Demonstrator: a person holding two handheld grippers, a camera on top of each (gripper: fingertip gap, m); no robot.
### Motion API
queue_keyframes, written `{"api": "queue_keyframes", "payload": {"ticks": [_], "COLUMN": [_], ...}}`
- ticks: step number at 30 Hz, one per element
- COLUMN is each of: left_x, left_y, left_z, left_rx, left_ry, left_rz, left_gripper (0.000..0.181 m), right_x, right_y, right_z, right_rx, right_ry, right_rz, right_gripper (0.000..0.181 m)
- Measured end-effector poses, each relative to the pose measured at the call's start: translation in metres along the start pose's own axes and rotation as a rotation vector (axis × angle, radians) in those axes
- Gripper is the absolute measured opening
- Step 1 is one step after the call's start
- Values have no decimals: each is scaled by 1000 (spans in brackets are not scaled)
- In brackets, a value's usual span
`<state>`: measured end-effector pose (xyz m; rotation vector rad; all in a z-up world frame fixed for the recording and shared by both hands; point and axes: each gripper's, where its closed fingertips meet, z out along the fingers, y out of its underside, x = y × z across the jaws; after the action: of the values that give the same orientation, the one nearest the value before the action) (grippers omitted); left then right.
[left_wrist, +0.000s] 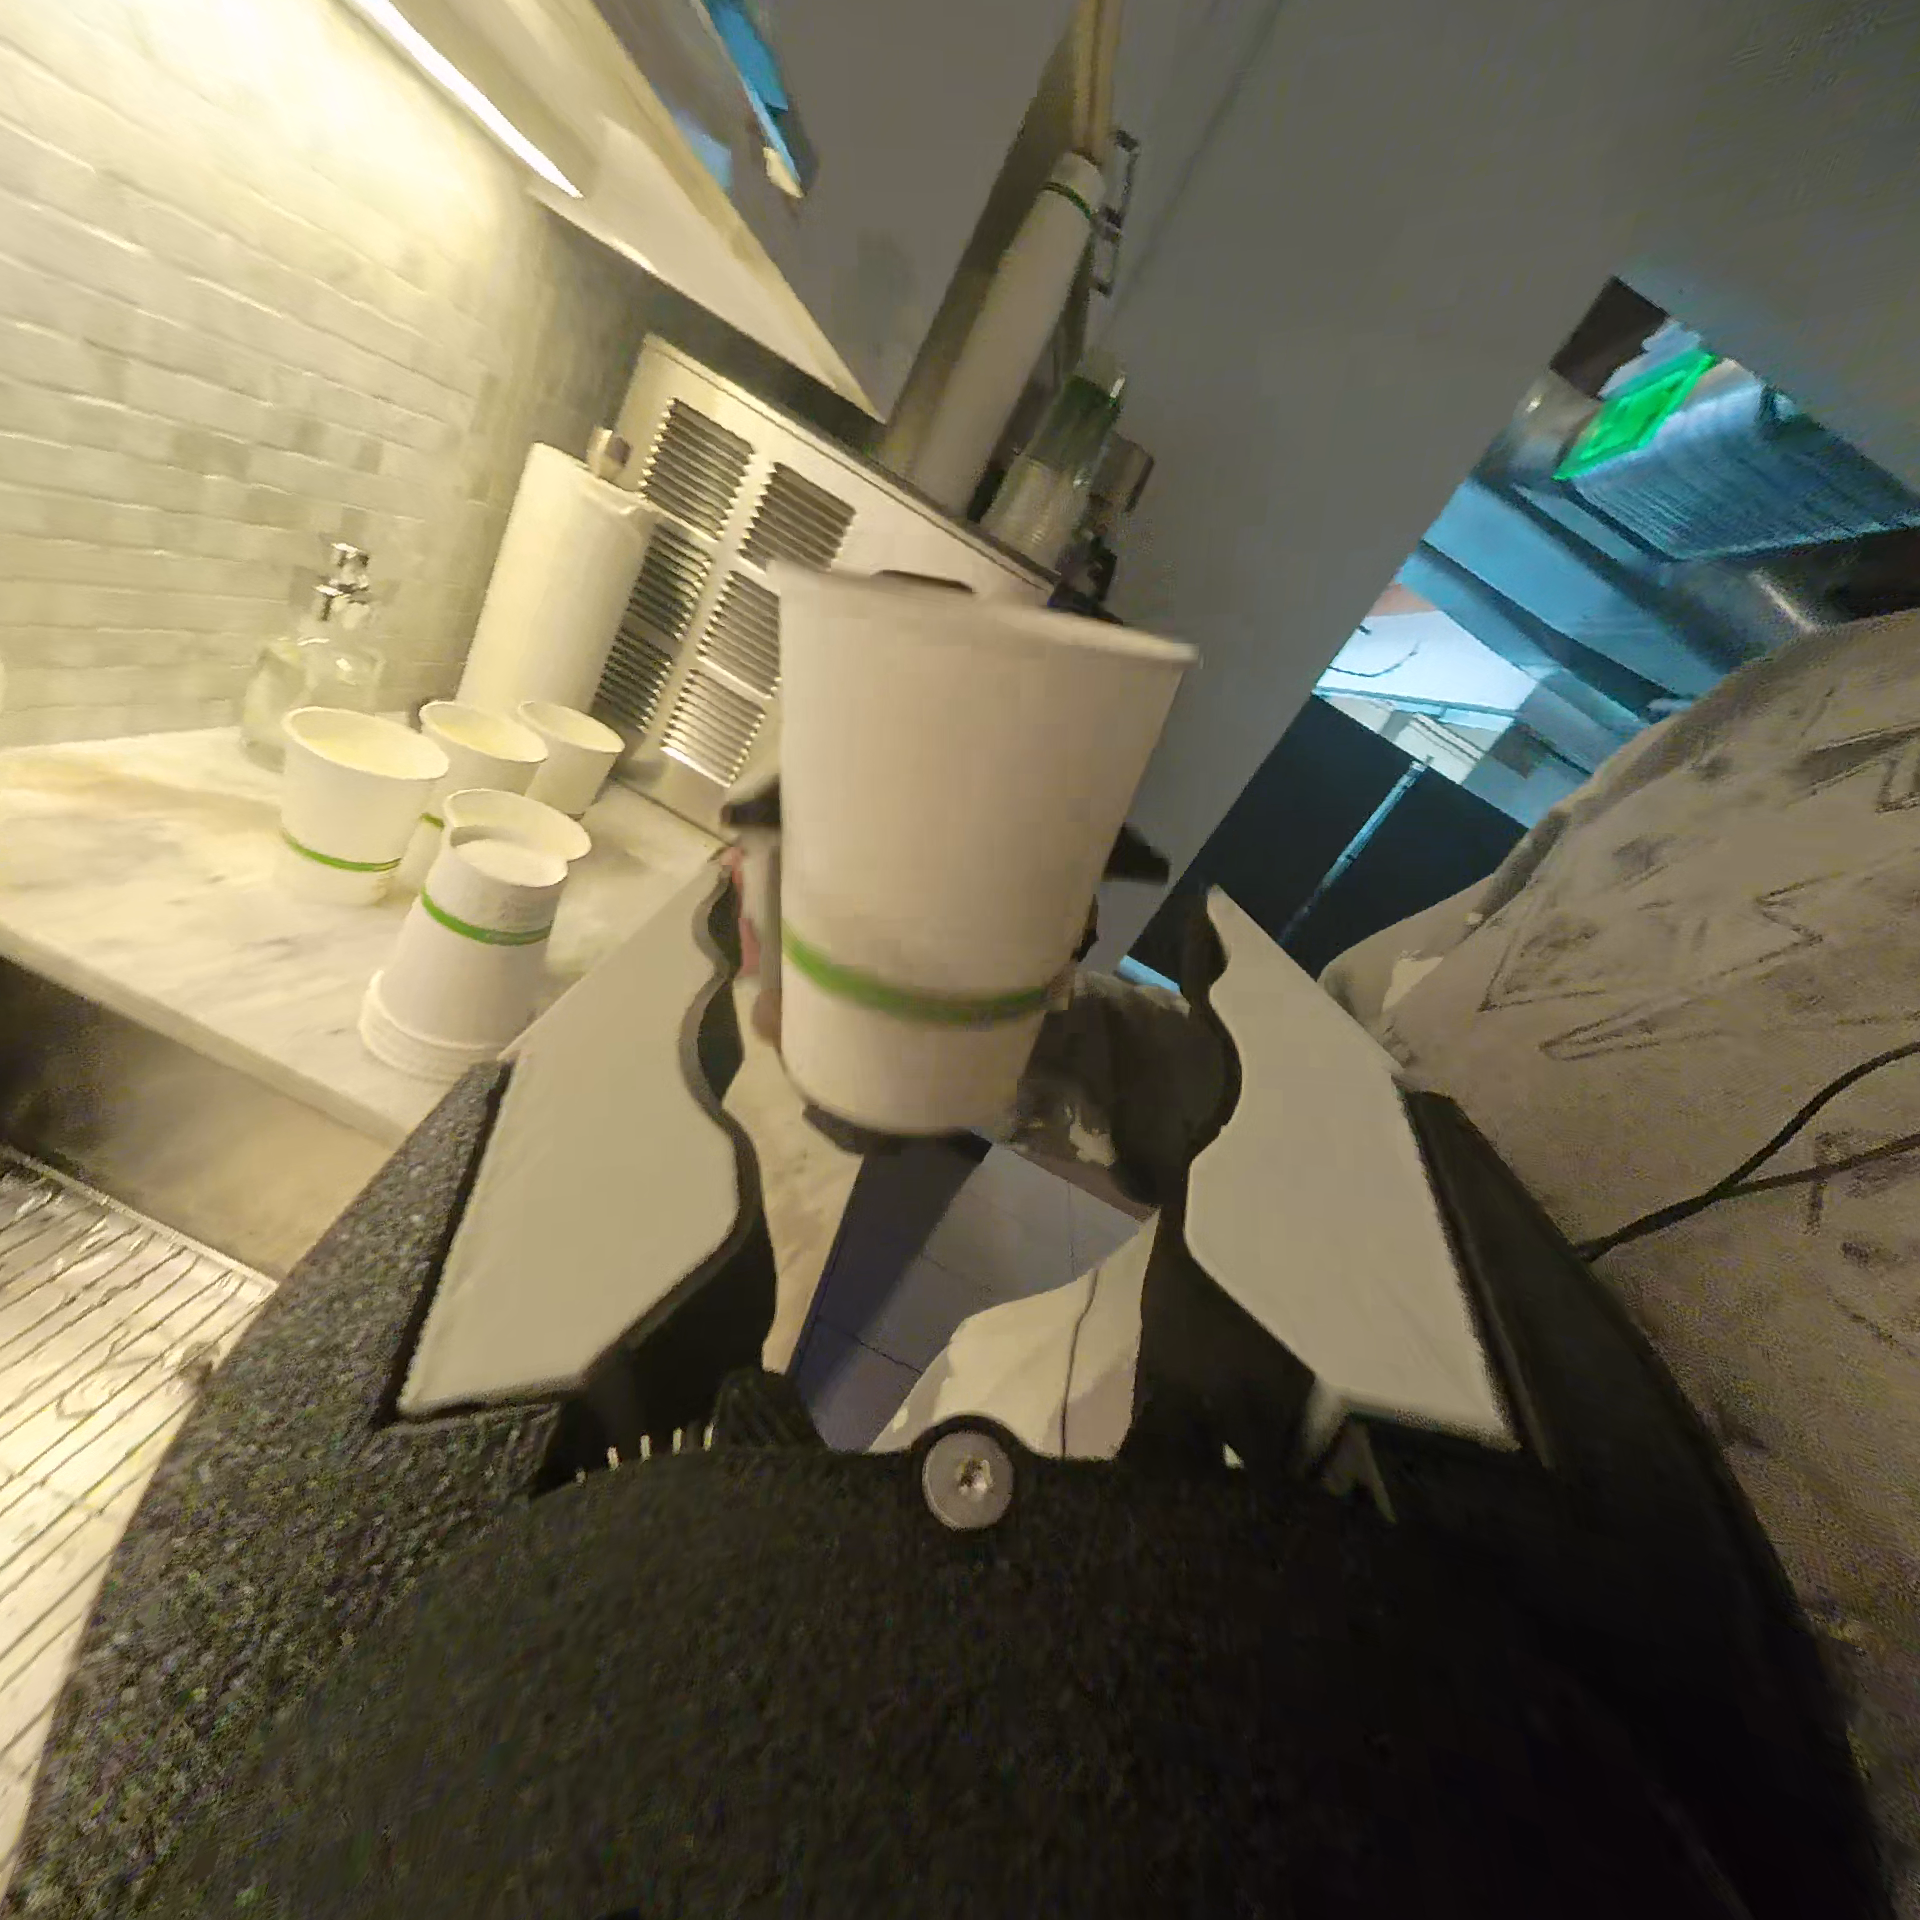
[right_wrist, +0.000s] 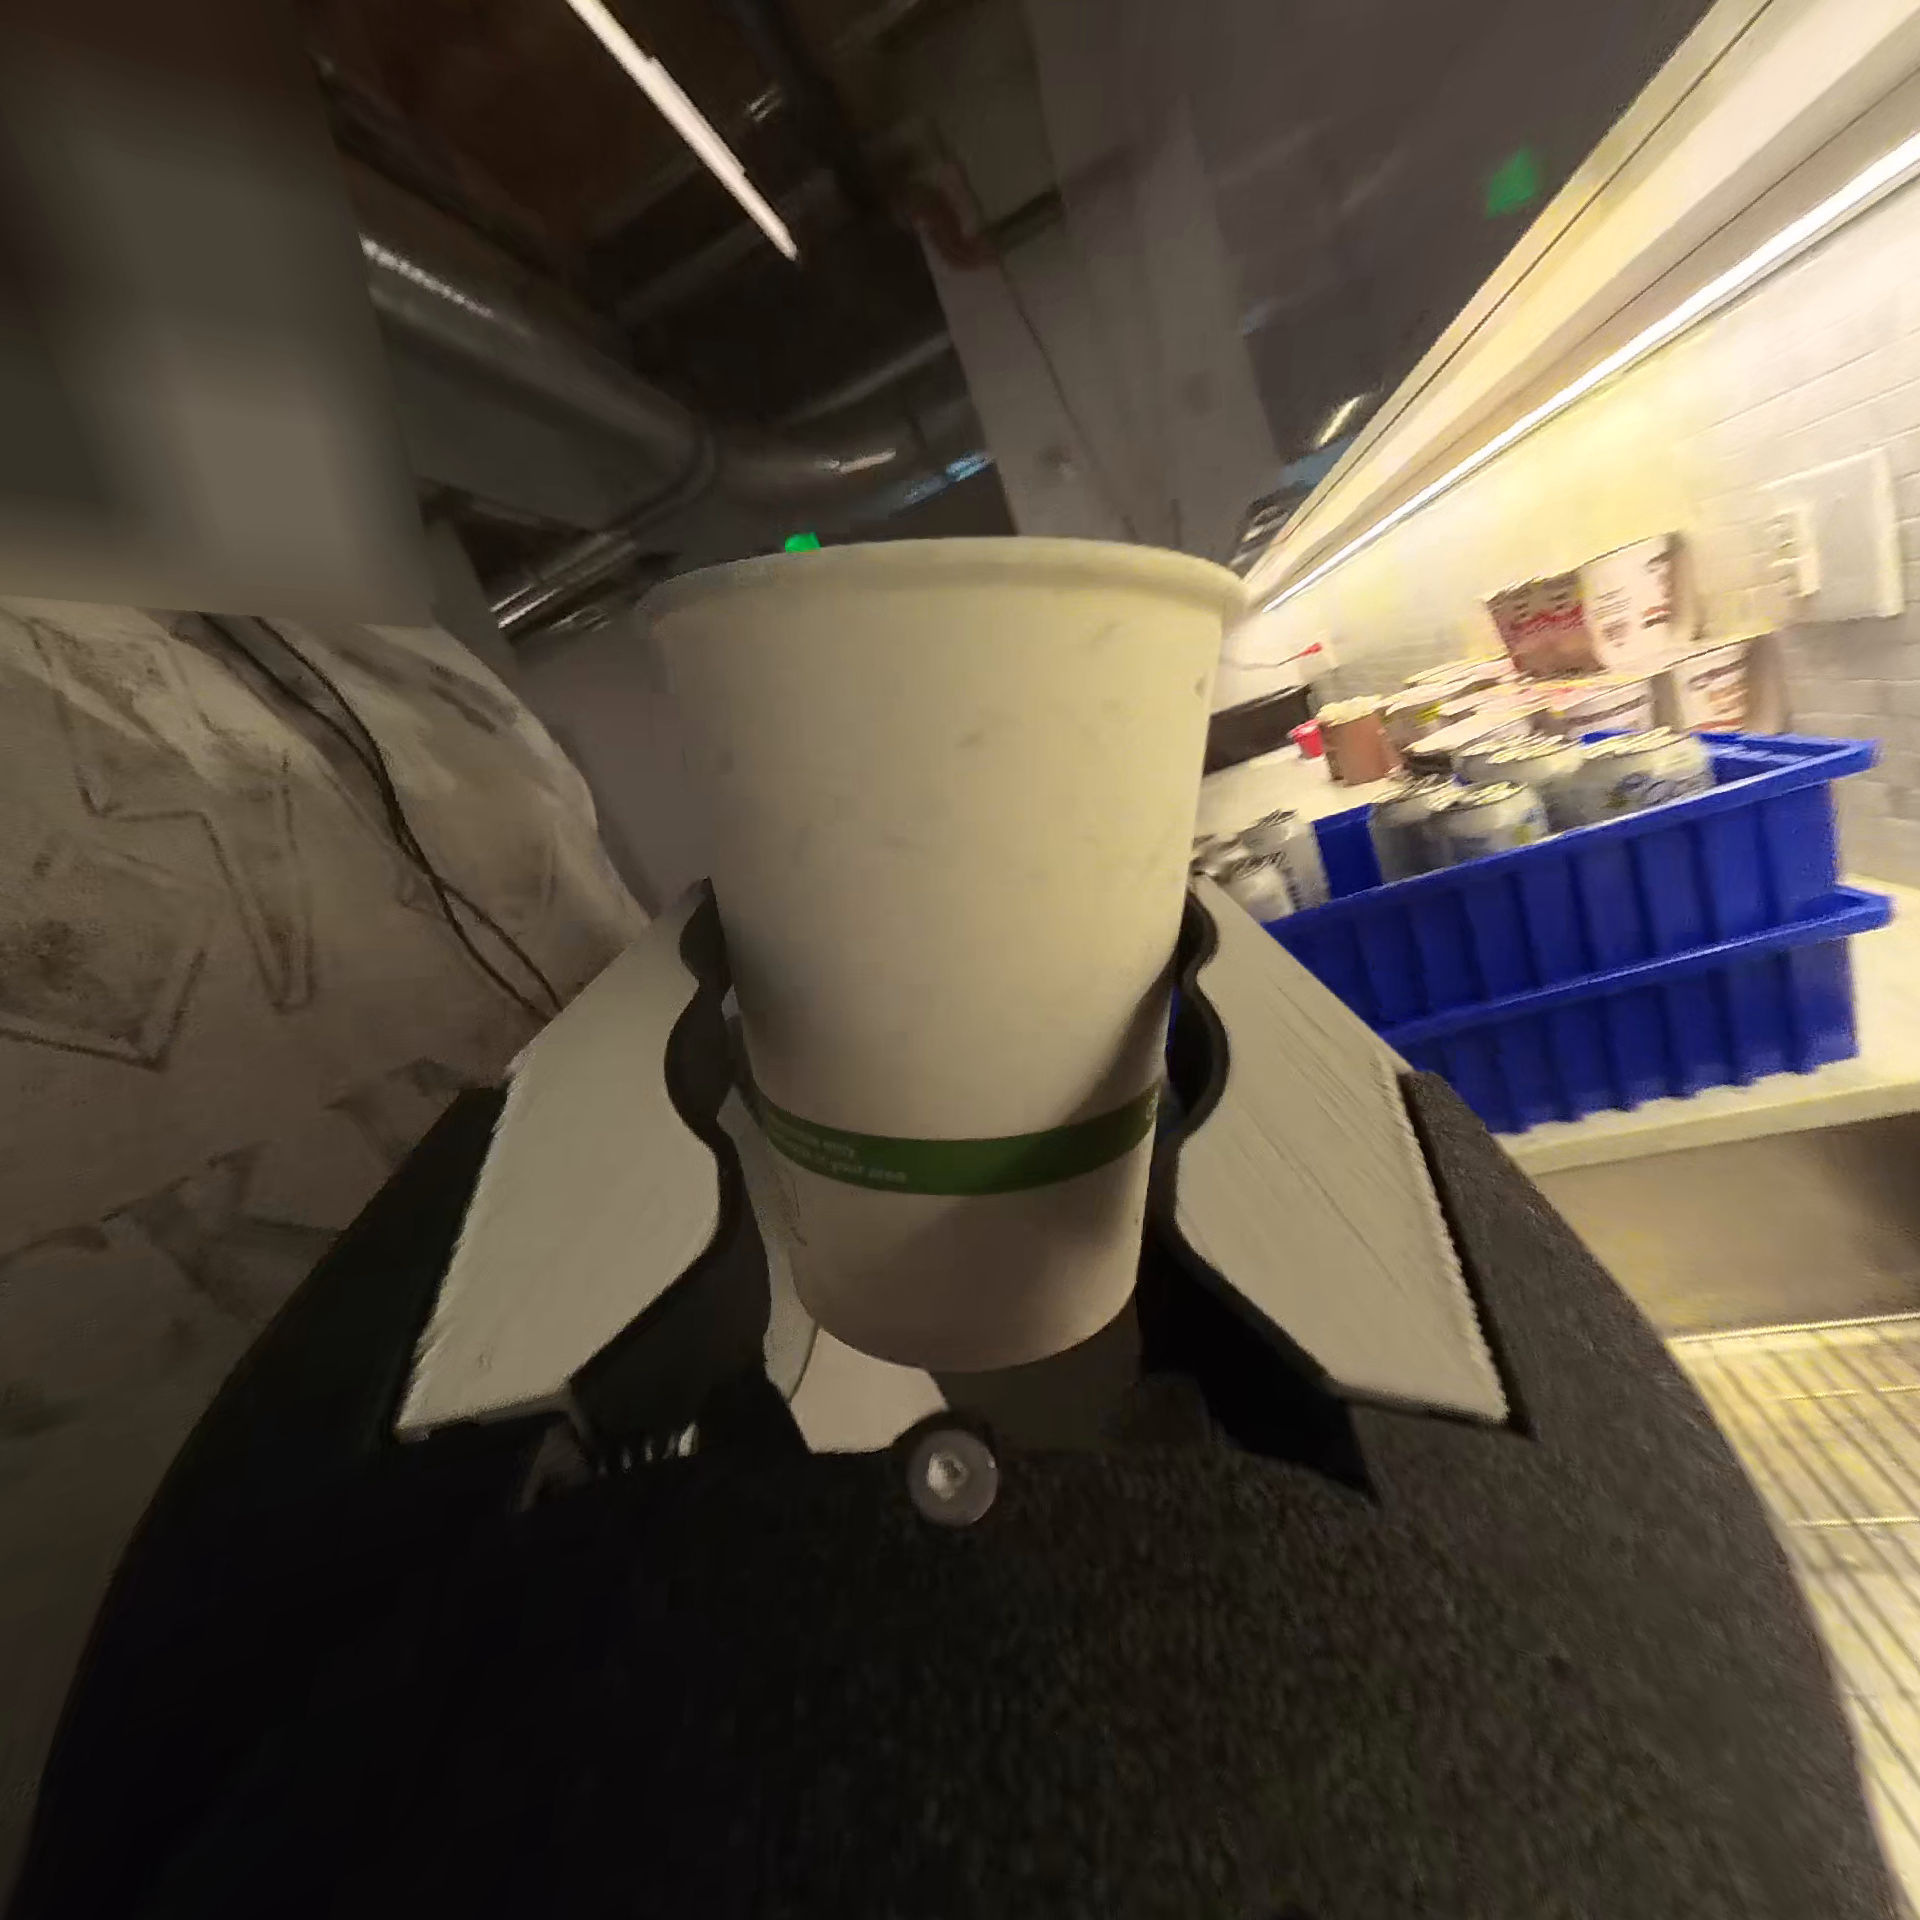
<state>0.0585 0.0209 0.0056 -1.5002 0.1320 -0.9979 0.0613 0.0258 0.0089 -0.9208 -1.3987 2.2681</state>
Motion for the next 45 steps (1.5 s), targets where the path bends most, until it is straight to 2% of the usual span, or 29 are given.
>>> {"api": "queue_keyframes", "payload": {"ticks": [3,6,10,18,27,30,33,36,41,45], "left_x": [10,8,1,2,6,2,-10,-23,-36,-39], "left_y": [-5,1,7,4,16,14,9,10,22,30], "left_z": [8,9,3,-2,2,-2,-9,-16,-18,-14], "left_rx": [-39,-110,-141,-68,-89,-88,-82,-83,-95,-111], "left_ry": [39,16,-3,21,45,12,-62,-132,-179,-175], "left_rz": [43,115,119,129,143,145,167,170,151,127], "left_gripper": [87,85,83,82,84,96,98,95,90,90], "right_x": [-4,-4,6,4,7,11,28,46,73,91], "right_y": [22,36,54,44,53,49,36,17,8,35], "right_z": [14,21,22,27,28,20,-6,-51,-162,-254], "right_rx": [-98,-171,-327,-351,-383,-352,-303,-213,-93,-86], "right_ry": [-29,-20,79,168,211,259,421,642,1102,1426], "right_rz": [-2,-35,-97,-174,-242,-259,-329,-382,-435,-440], "right_gripper": [85,85,84,97,91,90,90,92,92,91]}}
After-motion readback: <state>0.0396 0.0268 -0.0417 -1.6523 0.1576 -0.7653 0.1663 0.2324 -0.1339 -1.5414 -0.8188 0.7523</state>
